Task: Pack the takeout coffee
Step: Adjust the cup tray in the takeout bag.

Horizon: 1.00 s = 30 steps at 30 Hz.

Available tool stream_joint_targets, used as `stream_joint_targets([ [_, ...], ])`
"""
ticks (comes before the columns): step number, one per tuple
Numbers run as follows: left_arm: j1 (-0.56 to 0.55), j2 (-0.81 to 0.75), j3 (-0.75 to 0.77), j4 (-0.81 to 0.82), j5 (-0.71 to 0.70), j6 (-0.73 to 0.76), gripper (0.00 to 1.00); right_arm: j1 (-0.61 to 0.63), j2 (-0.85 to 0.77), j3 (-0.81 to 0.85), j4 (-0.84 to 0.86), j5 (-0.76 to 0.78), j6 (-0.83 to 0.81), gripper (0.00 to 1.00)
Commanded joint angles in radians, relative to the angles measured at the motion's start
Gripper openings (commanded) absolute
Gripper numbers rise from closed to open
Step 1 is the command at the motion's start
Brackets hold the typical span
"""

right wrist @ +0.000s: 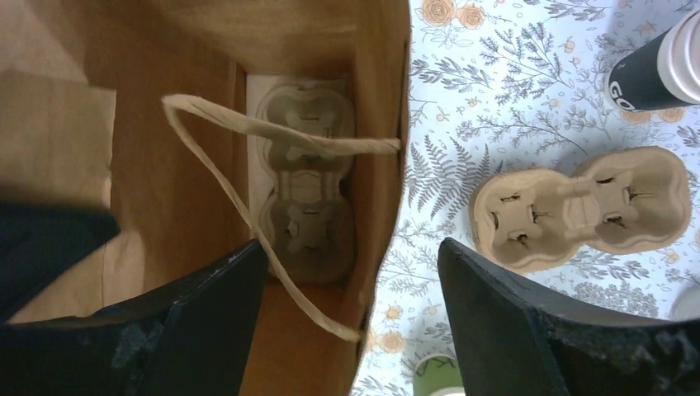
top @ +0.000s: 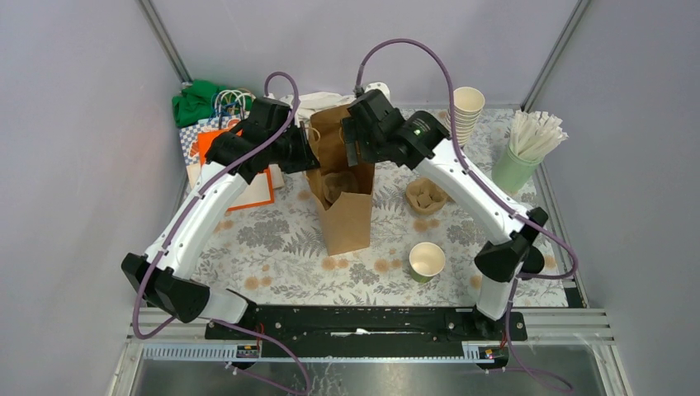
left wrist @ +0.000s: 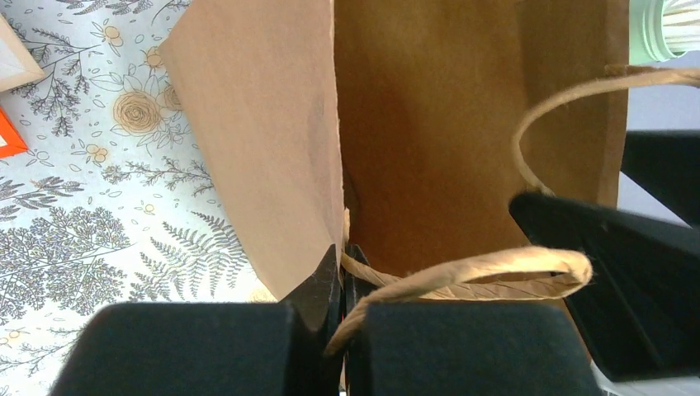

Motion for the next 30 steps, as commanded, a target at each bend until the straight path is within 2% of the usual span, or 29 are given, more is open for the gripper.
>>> stream_joint_targets([
  [1,-0.001,-0.038,-0.009,0.06,0.004,0.023,0.0,-0.016,0.062,0.078,0.0,0.036,0.008,0.75],
  [2,-0.001,-0.04,-0.011,0.06,0.004,0.023,0.0,-0.017,0.067,0.077,0.0,0.033,0.01,0.72],
  [4,-0.002,-0.043,-0.016,0.06,0.002,0.027,0.0,-0.017,0.076,0.066,0.006,0.037,0.006,0.58],
  [7,-0.001,-0.052,-0.021,0.063,-0.011,0.034,0.0,-0.017,0.064,0.055,0.022,0.048,-0.016,0.2],
  [8,-0.002,-0.057,-0.021,0.063,-0.022,0.034,0.0,-0.016,0.047,0.037,0.04,0.044,-0.03,0.11],
  [10,-0.002,-0.07,-0.018,0.063,-0.049,0.03,0.0,-0.017,-0.007,-0.016,0.096,0.035,-0.066,0.01],
  [16,-0.003,-0.136,-0.034,0.08,-0.178,0.01,0.0,-0.015,-0.239,-0.293,0.347,0.05,-0.131,0.0],
  [19,-0.003,-0.177,-0.064,0.093,-0.237,0.008,0.0,-0.015,-0.321,-0.394,0.418,0.07,-0.145,0.0],
  [25,-0.003,-0.247,-0.136,0.156,-0.288,-0.015,0.0,-0.001,-0.432,-0.538,0.556,0.095,-0.172,0.0],
  [30,-0.006,-0.313,-0.236,0.265,-0.249,-0.023,0.0,0.044,-0.454,-0.571,0.623,0.15,-0.213,0.0],
])
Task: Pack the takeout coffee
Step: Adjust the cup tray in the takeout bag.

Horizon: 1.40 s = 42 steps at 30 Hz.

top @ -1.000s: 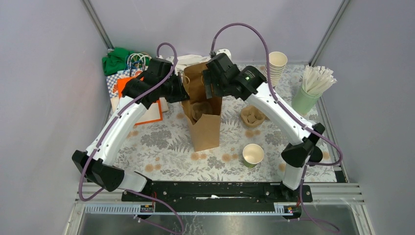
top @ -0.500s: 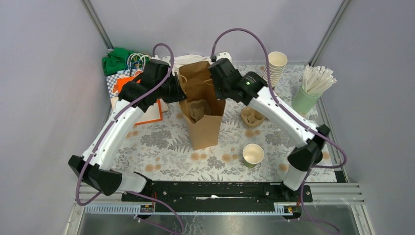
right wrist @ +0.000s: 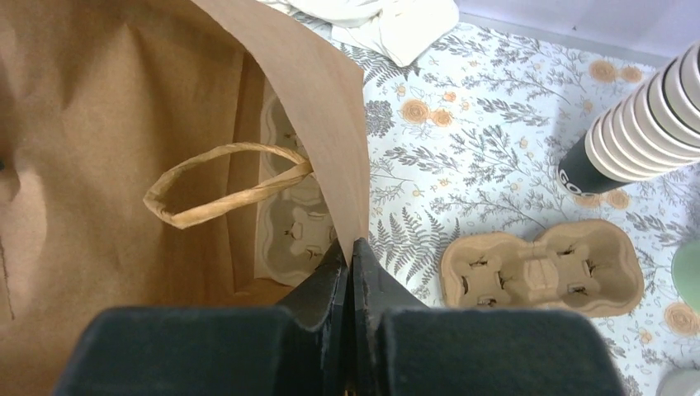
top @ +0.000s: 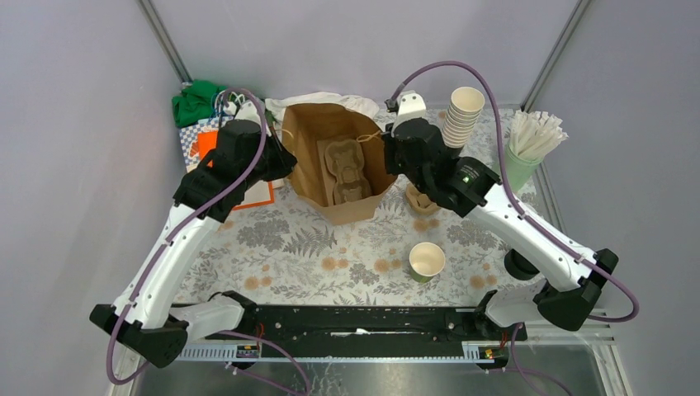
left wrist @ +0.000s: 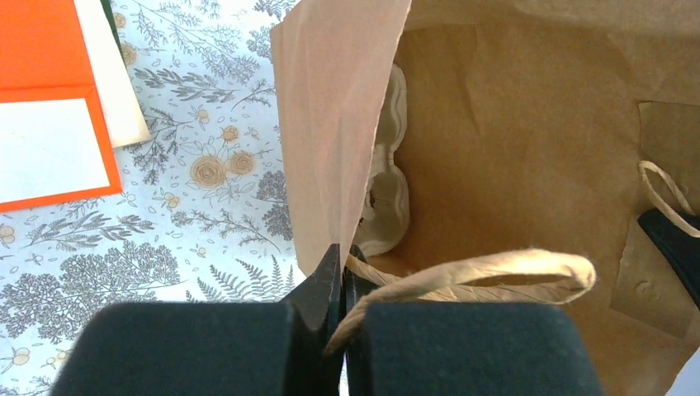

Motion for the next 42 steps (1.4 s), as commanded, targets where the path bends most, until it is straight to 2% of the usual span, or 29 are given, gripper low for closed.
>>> stream_joint_targets([
  [1,-0.001,-0.053,-0.07,0.13,-0.001,-0.013,0.0,0.039,-0.023,-0.001,0.121,0.076,-0.06,0.0],
  [7,-0.002,0.002,-0.059,0.134,0.096,-0.03,0.0,0.048,0.034,0.06,0.066,0.082,-0.051,0.0],
  [12,0.001,0.195,0.193,-0.054,0.097,0.004,0.0,0.049,0.184,0.228,-0.065,0.095,0.007,0.0],
  [13,0.003,0.246,0.263,-0.111,0.097,0.01,0.0,0.048,0.216,0.263,-0.083,0.116,0.031,0.03],
  [15,0.009,0.352,0.4,-0.238,0.097,0.025,0.0,0.047,0.299,0.378,-0.179,0.167,0.085,0.05],
  [17,0.017,0.468,0.534,-0.365,0.097,0.041,0.0,0.046,0.431,0.604,-0.318,0.207,0.144,0.05],
  [20,0.021,0.553,0.633,-0.475,0.144,0.068,0.0,0.046,0.568,0.837,-0.489,0.207,0.232,0.07],
  [22,0.026,0.562,0.622,-0.474,0.15,0.079,0.0,0.046,0.587,0.844,-0.5,0.184,0.254,0.09],
  [24,0.038,0.554,0.599,-0.439,0.142,0.088,0.0,0.046,0.554,0.771,-0.442,0.168,0.258,0.16],
  [29,0.089,0.558,0.642,-0.388,0.126,0.106,0.0,0.029,0.477,0.64,-0.33,0.158,0.261,0.23],
  [30,0.096,0.562,0.653,-0.379,0.125,0.11,0.0,0.025,0.477,0.639,-0.33,0.147,0.261,0.27],
  [33,0.12,0.566,0.66,-0.343,0.128,0.123,0.0,0.021,0.481,0.646,-0.331,0.131,0.254,0.58],
  [39,0.17,0.58,0.643,-0.278,0.133,0.146,0.0,0.021,0.434,0.659,-0.322,0.087,0.193,0.86],
  [42,0.181,0.58,0.621,-0.242,0.128,0.145,0.03,0.021,0.344,0.569,-0.306,0.05,0.156,0.99],
])
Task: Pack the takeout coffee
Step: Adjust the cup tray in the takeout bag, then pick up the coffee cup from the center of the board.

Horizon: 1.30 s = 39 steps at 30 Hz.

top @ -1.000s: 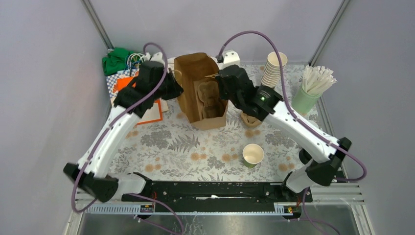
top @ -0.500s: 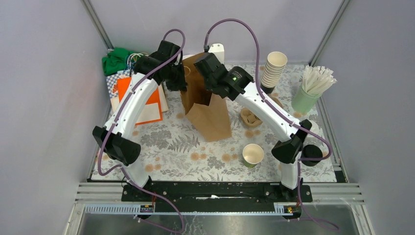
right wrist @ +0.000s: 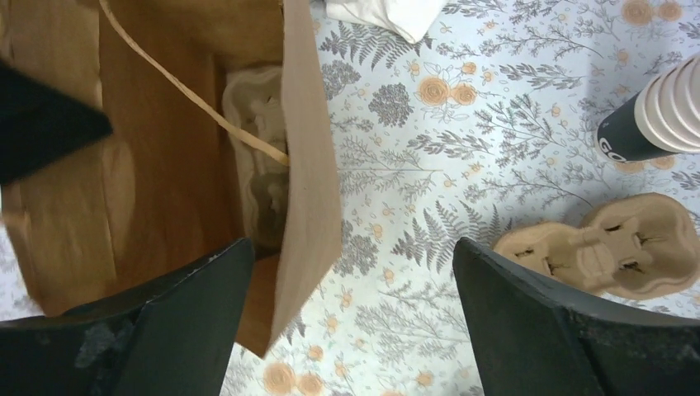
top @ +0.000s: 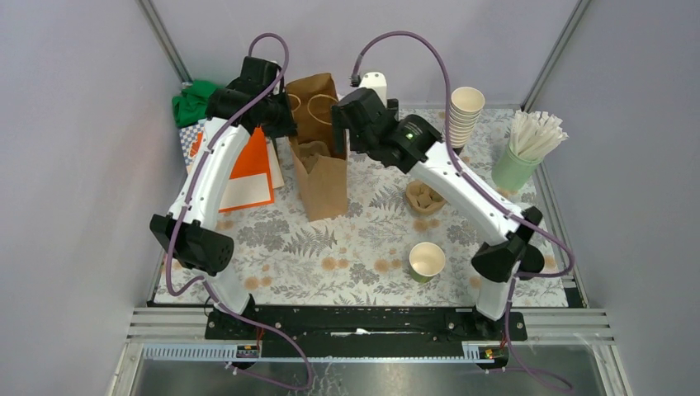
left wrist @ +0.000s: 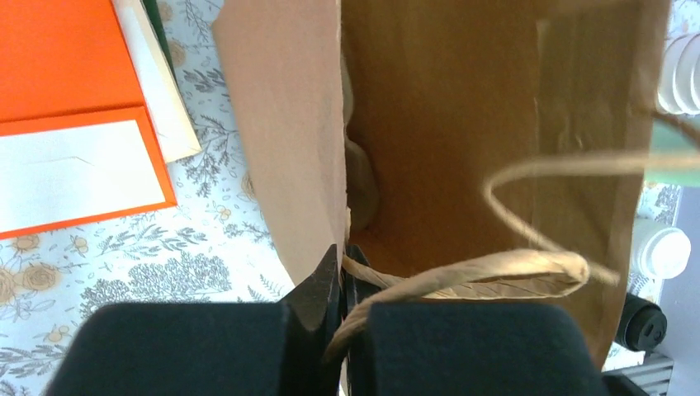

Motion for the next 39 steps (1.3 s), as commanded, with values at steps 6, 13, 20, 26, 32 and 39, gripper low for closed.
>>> stream_joint_targets([
  [6,0.022,-0.048,-0.02,0.118,-0.024,-0.019,0.6,-0.007,-0.346,-0.3,0.03,-0.073,-0.033,1.0],
  [13,0.021,-0.125,0.017,0.098,-0.024,-0.001,0.99,-0.007,-0.481,-0.467,-0.068,-0.104,0.035,0.95],
  [20,-0.107,-0.342,-0.159,0.205,-0.02,0.025,0.99,-0.01,-0.573,-0.652,-0.205,-0.097,0.207,0.81],
  [26,-0.321,-0.593,-0.553,0.477,-0.095,-0.019,0.99,-0.021,-0.622,-0.825,-0.225,-0.093,0.315,0.83],
  [32,-0.66,-0.75,-0.974,0.783,-0.257,-0.067,0.99,-0.061,-0.722,-0.957,-0.184,-0.062,0.341,0.93],
  [39,-1.044,-0.643,-1.082,0.934,-0.592,-0.046,0.99,-0.348,-0.718,-0.961,-0.054,-0.21,0.176,0.89],
])
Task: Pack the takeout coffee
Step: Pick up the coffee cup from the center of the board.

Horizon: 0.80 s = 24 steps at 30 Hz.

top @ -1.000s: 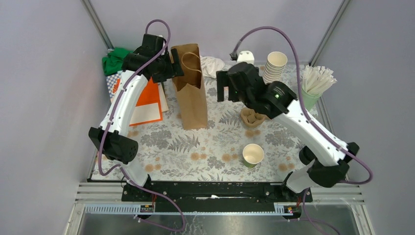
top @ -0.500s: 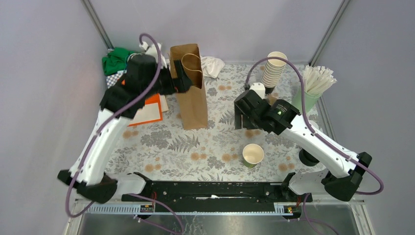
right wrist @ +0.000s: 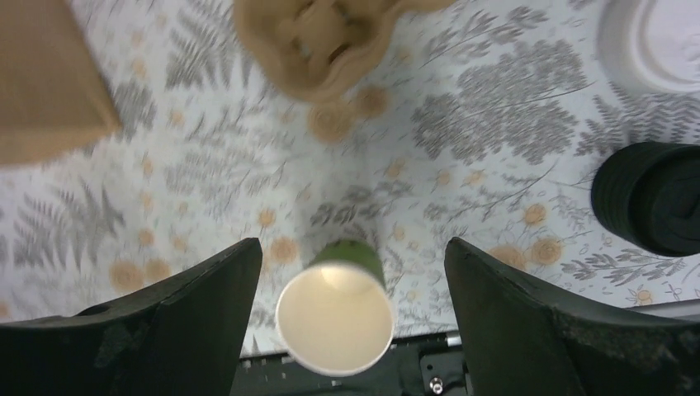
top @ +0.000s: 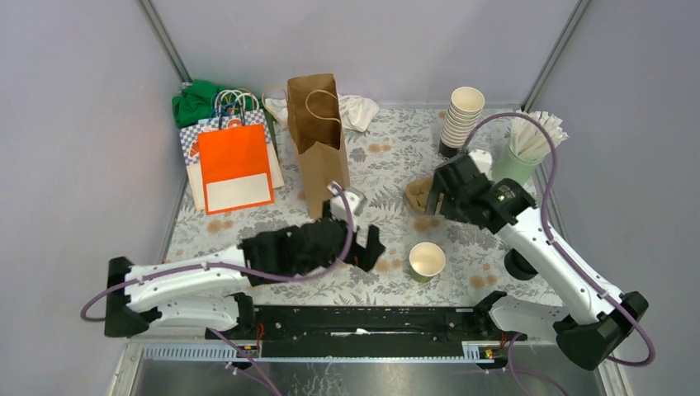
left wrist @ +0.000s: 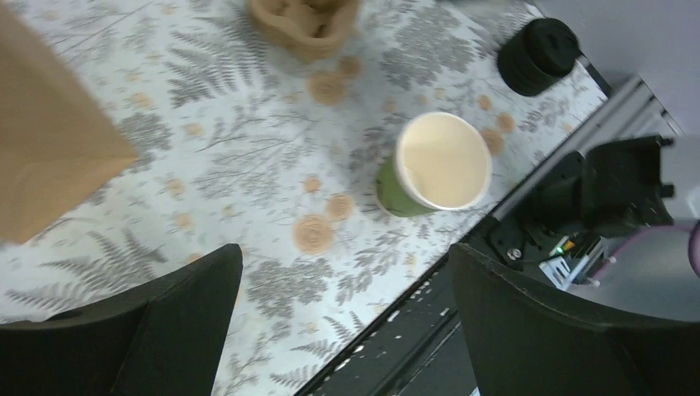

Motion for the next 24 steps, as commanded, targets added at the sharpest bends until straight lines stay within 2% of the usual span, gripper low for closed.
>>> stream_joint_targets([
  [1,-0.164,0.056,-0.051,0.27,-0.244,0.018,0.99,-0.172,0.042,0.021,0.092,-0.072,-0.101,0.89],
  [4,-0.192,0.09,-0.132,0.405,-0.202,0.033,0.99,-0.256,0.038,0.026,0.136,-0.099,-0.138,0.9],
  [8,-0.223,0.149,-0.258,0.693,-0.063,0.111,0.99,-0.326,0.034,0.045,0.136,-0.11,-0.15,0.91],
  [18,-0.258,0.402,-0.283,0.934,-0.005,0.248,0.99,-0.352,-0.023,0.046,0.126,-0.061,-0.139,0.91],
  [24,-0.261,0.541,-0.294,1.077,-0.066,0.244,0.99,-0.354,-0.066,0.055,0.137,-0.035,-0.144,0.91],
])
